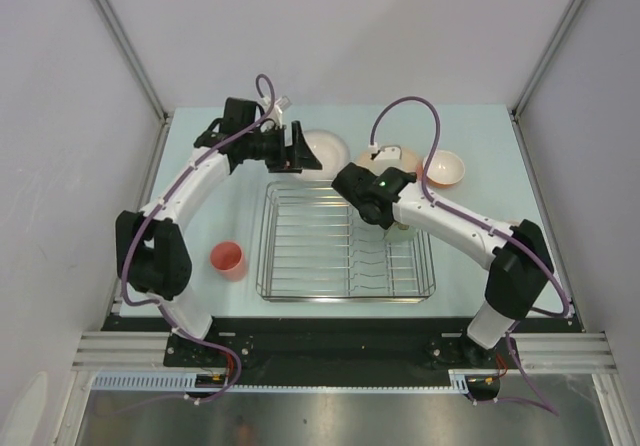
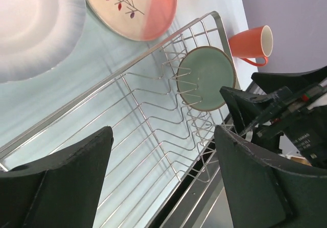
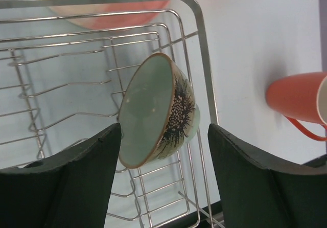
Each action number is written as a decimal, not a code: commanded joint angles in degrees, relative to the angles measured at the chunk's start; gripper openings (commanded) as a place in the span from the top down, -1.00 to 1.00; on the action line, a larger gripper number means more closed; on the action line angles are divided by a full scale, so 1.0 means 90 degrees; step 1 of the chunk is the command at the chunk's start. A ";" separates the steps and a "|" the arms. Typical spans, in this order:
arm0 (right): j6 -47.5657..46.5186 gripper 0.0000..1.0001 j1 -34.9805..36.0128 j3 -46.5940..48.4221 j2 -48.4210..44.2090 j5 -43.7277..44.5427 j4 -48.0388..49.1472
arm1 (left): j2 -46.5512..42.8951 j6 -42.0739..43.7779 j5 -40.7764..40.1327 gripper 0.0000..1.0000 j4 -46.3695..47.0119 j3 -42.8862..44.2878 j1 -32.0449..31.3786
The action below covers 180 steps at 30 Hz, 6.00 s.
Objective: Load the mixed dishes into the dish rack
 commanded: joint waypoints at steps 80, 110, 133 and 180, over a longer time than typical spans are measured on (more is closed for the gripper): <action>0.0695 -0.49 -0.5293 -0.1576 0.0727 -0.3455 0.4894 | -0.0593 0.1254 -0.1048 -0.82 -0.1166 0.0183 0.0560; -0.1648 1.00 -0.3538 -0.0512 -0.1018 -0.0499 0.3684 | -0.1120 0.1498 -0.1243 -0.84 -0.1069 -0.0296 0.0600; 0.1281 1.00 0.1709 -0.0803 -0.1684 0.0316 -0.2792 | -0.1238 0.1625 -0.1537 -0.84 -0.1342 -0.0237 0.0600; -0.0223 1.00 0.1045 -0.1489 -0.0972 -0.1483 -0.2821 | -0.0593 0.1693 -0.1341 -0.89 -0.1215 0.0202 -0.0065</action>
